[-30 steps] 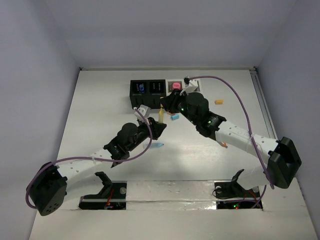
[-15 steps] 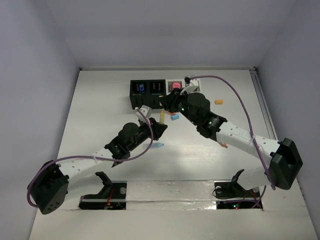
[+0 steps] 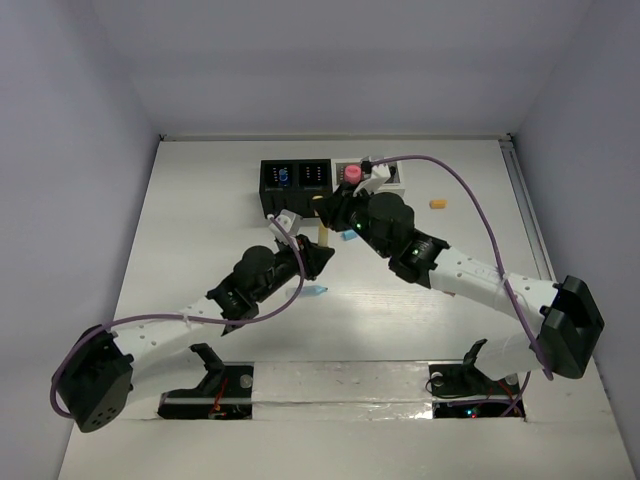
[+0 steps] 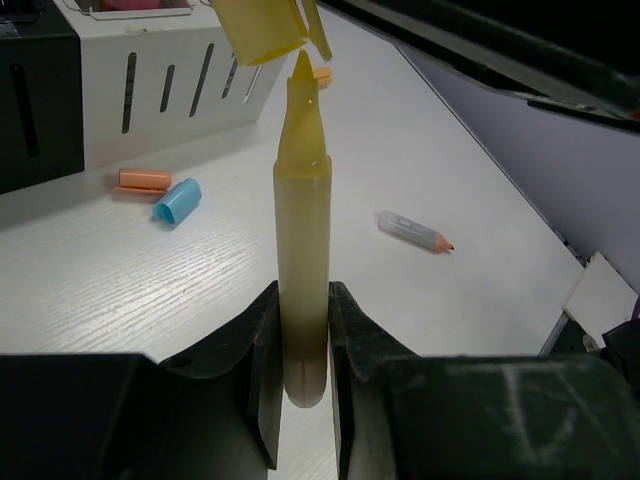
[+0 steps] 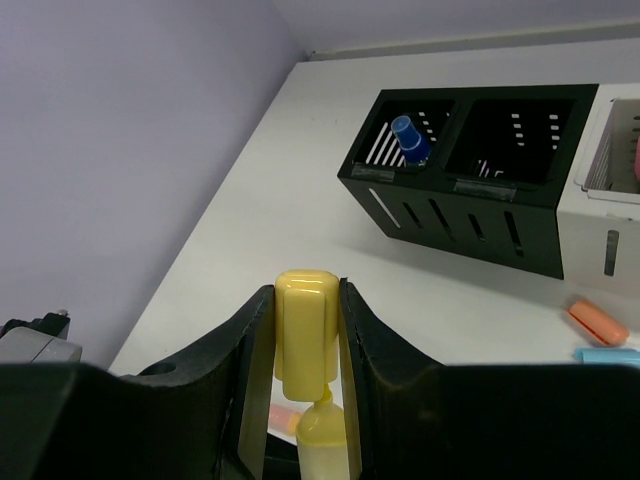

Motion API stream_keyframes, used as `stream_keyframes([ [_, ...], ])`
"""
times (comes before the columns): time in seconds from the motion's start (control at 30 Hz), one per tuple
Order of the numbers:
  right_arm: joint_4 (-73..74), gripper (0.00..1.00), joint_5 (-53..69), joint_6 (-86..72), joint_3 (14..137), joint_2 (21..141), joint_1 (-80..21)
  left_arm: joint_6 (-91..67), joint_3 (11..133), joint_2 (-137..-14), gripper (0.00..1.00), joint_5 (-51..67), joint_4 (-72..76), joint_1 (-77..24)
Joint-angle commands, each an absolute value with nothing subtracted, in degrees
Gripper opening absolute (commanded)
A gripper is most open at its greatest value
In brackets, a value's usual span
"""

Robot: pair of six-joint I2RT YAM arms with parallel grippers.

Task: Sort the stationery into containers
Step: Close the pen cap on the pen.

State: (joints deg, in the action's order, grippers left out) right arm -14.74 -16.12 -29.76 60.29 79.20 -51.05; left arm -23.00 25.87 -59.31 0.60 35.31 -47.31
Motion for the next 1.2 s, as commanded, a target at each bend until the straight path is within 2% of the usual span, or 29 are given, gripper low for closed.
stream_keyframes([
  [0.0,-19.8,0.0,-18.5,-28.1,60.6,78.9,-51.3,-23.3,28.0,-57.7,0.0,0.5,37.5,-47.7],
  [0.67,-21.6,0.0,-17.6,-27.5,58.1,77.3,-52.5,-23.8,30.1,-56.2,0.0,-1.5,35.2,-47.7],
  [1.17,-31.0,0.0,-23.1,-27.6,51.4,75.8,-55.9,-25.4,31.7,-55.2,0.0,-3.1,34.9,-47.7],
])
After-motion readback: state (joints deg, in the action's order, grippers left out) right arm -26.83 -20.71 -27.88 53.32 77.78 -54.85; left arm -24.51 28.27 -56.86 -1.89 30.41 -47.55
